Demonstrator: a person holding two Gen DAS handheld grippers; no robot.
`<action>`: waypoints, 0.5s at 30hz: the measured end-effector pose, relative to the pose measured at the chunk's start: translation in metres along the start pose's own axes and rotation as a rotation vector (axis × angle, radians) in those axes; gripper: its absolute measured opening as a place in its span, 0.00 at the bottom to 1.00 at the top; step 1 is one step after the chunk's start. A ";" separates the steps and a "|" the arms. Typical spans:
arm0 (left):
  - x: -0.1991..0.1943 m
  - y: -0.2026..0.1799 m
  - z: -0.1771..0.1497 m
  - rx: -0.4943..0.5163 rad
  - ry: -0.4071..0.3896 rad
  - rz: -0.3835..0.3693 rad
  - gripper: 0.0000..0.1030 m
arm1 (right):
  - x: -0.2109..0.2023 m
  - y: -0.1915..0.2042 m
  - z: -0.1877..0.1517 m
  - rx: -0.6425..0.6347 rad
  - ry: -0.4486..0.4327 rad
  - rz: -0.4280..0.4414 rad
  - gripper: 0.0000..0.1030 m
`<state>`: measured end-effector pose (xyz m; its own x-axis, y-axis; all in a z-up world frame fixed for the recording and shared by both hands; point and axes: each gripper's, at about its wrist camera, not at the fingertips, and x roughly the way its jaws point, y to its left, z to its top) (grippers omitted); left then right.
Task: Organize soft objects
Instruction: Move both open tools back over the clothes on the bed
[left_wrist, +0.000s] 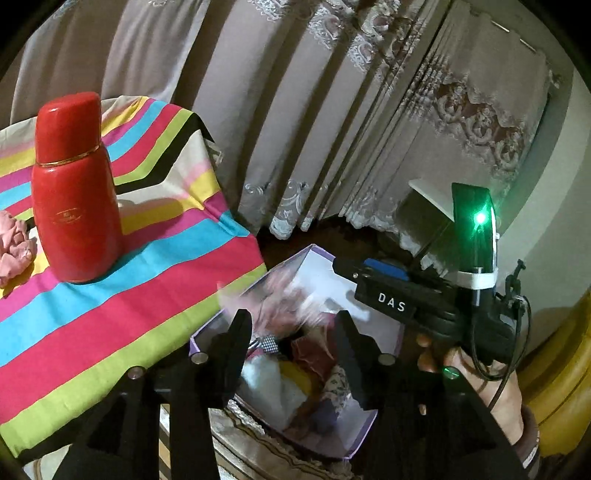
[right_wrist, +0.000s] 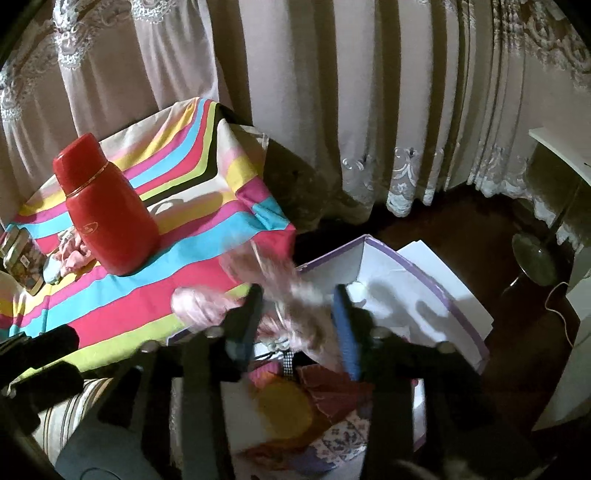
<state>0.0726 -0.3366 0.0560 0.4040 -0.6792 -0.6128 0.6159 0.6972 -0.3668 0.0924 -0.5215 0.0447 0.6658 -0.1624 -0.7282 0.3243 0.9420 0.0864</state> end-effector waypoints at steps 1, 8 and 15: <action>-0.001 0.002 0.000 -0.004 -0.003 0.006 0.47 | 0.000 0.000 0.000 -0.002 0.000 0.001 0.50; -0.011 0.013 0.000 -0.035 -0.026 0.057 0.47 | -0.005 0.014 0.001 -0.029 0.005 0.034 0.50; -0.039 0.054 0.004 -0.091 -0.062 0.149 0.47 | -0.012 0.056 -0.001 -0.125 0.017 0.100 0.51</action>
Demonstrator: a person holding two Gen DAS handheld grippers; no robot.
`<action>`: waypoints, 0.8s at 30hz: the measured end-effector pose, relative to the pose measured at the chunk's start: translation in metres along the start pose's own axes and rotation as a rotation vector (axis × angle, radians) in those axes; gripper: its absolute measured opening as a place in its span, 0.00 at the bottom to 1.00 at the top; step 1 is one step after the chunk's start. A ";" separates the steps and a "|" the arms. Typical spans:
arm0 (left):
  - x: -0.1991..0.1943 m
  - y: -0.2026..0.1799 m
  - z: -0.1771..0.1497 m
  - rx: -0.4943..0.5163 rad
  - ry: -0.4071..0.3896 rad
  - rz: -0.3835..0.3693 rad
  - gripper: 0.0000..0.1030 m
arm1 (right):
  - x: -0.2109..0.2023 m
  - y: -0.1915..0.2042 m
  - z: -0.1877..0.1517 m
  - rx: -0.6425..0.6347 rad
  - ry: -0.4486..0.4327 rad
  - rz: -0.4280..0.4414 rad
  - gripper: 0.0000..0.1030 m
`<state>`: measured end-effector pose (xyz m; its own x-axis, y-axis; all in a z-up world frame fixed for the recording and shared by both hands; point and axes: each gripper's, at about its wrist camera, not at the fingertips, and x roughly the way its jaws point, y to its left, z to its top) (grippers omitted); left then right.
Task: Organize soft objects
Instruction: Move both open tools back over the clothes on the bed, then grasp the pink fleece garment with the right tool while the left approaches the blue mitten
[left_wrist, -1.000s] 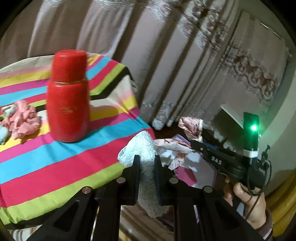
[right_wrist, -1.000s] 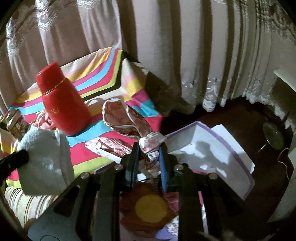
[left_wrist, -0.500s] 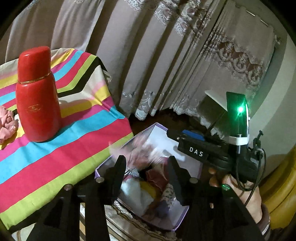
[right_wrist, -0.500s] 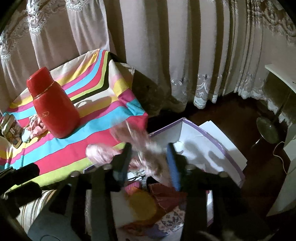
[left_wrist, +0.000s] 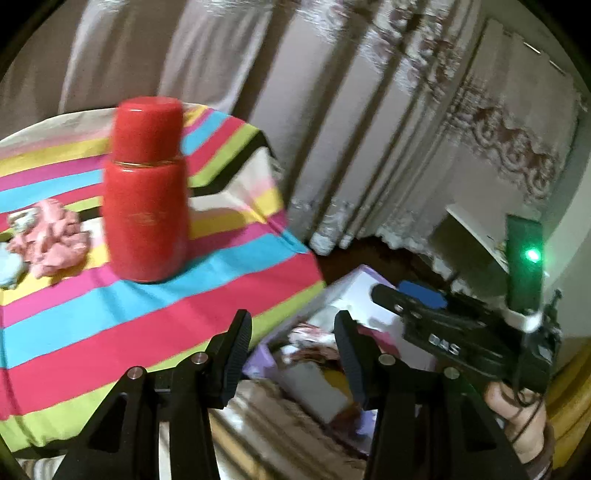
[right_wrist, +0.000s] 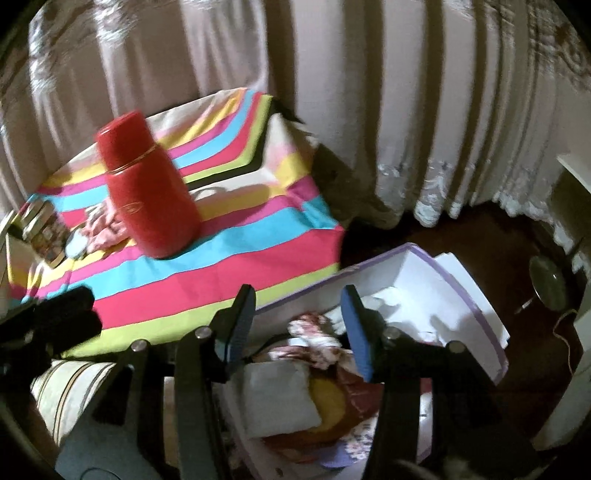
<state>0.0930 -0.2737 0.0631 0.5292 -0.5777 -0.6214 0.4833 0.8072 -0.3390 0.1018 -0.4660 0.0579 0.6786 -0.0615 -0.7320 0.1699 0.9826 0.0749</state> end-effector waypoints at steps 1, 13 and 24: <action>-0.004 0.008 0.002 -0.009 -0.006 0.014 0.47 | 0.000 0.007 0.001 -0.012 0.006 0.013 0.51; -0.045 0.145 0.006 -0.188 -0.046 0.253 0.47 | 0.014 0.126 0.007 -0.290 0.087 0.210 0.55; -0.072 0.259 0.005 -0.351 -0.065 0.412 0.47 | 0.044 0.237 0.014 -0.478 0.139 0.351 0.56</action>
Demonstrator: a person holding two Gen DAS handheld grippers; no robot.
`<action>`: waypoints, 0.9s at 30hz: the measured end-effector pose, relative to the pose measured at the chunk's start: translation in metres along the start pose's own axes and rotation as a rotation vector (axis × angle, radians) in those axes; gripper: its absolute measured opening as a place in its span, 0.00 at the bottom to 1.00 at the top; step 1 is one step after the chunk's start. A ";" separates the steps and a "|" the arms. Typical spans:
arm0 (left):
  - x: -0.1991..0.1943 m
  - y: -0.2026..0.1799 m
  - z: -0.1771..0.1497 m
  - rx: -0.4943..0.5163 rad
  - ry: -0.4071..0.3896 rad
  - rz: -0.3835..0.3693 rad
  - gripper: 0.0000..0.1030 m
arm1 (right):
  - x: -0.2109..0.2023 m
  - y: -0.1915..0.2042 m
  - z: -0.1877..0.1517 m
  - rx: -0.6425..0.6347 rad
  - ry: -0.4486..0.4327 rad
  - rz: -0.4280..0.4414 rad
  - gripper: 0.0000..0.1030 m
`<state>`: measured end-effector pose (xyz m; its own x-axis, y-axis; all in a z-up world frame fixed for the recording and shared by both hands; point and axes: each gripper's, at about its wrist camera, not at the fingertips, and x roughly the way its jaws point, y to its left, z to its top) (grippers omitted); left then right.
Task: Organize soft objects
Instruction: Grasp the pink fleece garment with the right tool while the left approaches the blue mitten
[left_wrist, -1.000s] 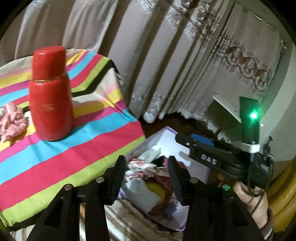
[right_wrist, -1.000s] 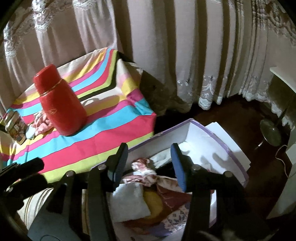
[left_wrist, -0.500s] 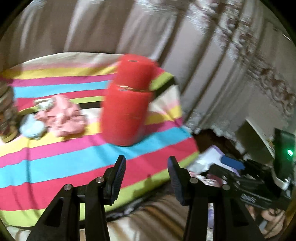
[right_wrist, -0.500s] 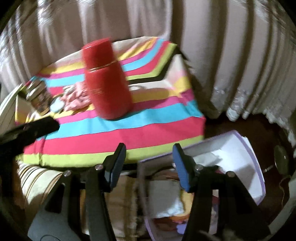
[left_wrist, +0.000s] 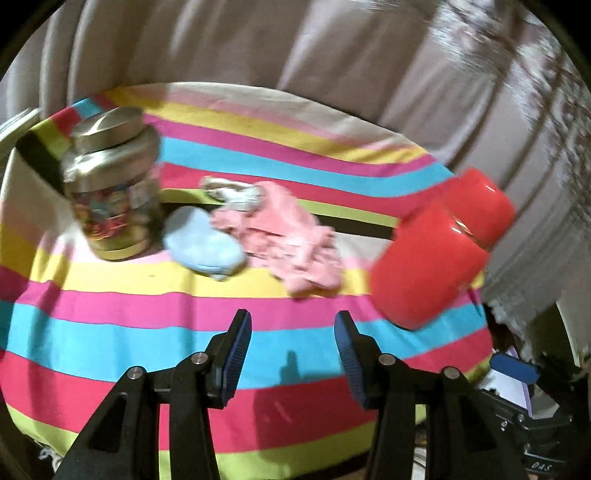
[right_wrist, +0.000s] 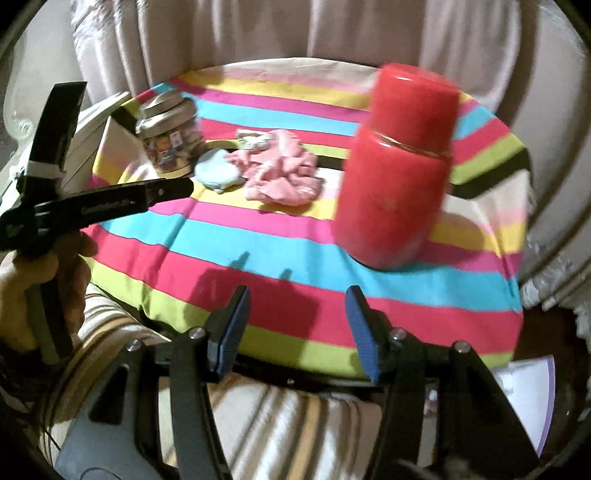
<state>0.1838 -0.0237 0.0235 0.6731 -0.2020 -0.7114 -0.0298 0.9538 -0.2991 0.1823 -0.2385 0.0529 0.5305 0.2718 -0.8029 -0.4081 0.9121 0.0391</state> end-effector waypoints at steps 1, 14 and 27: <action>0.002 0.008 0.003 -0.015 0.000 0.009 0.47 | 0.006 0.004 0.004 -0.007 0.002 0.006 0.56; 0.032 0.068 0.012 -0.135 0.014 0.083 0.47 | 0.098 0.034 0.074 -0.084 0.038 0.027 0.57; 0.053 0.088 0.020 -0.174 0.015 0.111 0.51 | 0.189 0.041 0.117 -0.007 0.062 -0.040 0.57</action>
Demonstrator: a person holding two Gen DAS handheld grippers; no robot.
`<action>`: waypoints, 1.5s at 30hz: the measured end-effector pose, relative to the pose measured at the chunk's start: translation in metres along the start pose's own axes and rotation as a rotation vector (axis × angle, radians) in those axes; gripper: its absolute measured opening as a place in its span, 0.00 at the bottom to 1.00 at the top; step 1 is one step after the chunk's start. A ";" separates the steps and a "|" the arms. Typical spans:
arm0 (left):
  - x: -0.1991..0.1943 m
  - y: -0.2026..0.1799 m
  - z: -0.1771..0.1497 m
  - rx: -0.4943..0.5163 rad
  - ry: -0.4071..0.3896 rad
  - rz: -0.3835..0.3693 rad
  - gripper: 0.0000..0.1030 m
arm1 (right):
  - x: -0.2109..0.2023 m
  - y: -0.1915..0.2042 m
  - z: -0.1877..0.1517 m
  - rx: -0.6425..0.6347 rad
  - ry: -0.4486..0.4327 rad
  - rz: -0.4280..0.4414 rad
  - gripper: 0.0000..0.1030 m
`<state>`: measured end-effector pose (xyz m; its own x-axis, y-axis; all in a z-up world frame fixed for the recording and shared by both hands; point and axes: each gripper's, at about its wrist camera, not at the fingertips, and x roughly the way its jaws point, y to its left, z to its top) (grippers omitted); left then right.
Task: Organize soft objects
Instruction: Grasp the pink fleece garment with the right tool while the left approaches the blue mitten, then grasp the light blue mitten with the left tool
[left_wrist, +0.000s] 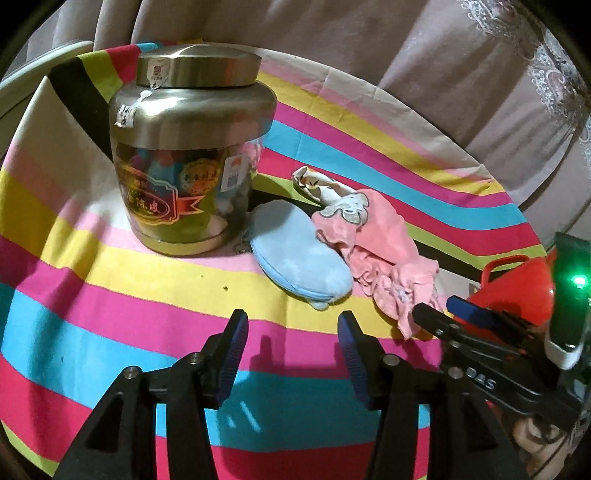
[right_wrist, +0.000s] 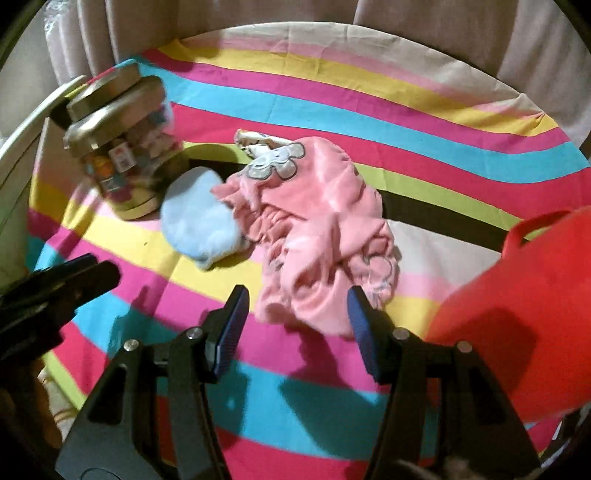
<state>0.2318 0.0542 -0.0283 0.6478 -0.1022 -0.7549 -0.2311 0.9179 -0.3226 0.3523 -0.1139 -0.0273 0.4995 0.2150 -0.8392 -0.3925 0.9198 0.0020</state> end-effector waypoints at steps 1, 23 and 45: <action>0.002 0.000 0.001 0.003 0.000 0.001 0.51 | 0.003 -0.001 0.001 0.006 0.003 -0.004 0.57; 0.060 0.015 0.017 -0.116 0.033 -0.006 0.62 | 0.042 -0.013 -0.009 0.044 -0.033 0.005 0.28; 0.100 -0.003 0.035 -0.059 0.051 0.023 0.21 | 0.018 -0.014 -0.028 0.076 -0.072 0.051 0.25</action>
<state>0.3228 0.0543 -0.0829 0.6040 -0.1024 -0.7904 -0.2886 0.8963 -0.3367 0.3455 -0.1321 -0.0572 0.5353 0.2828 -0.7959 -0.3608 0.9285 0.0873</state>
